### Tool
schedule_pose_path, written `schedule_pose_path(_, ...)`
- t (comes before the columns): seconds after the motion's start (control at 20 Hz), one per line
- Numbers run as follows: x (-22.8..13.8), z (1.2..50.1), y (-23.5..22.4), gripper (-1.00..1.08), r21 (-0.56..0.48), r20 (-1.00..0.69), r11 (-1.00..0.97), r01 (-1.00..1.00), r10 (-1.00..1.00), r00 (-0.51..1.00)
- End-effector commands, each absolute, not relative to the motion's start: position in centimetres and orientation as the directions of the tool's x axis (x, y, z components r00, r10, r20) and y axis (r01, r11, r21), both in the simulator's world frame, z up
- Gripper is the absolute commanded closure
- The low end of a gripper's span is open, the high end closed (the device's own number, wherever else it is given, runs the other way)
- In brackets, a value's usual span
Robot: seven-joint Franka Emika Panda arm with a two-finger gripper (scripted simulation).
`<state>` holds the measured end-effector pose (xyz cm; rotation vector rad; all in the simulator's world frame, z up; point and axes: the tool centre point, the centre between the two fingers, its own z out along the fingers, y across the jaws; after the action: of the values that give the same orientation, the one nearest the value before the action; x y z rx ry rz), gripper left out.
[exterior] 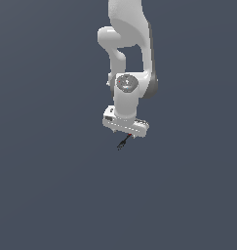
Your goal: Pick up the object and move it to a goal position.
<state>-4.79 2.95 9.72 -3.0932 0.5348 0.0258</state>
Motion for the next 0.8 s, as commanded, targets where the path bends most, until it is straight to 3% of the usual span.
schedule_pose_path(0.0, -5.7, 8.8, 3.6, -0.92, 0.0, -0.013, -0.921, -0.391, -0.391, 0.92)
schedule_pose_path(0.75, -9.0, 5.8, 5.6, -0.92, 0.0, -0.001, -0.821, -0.571, -0.571, 0.821)
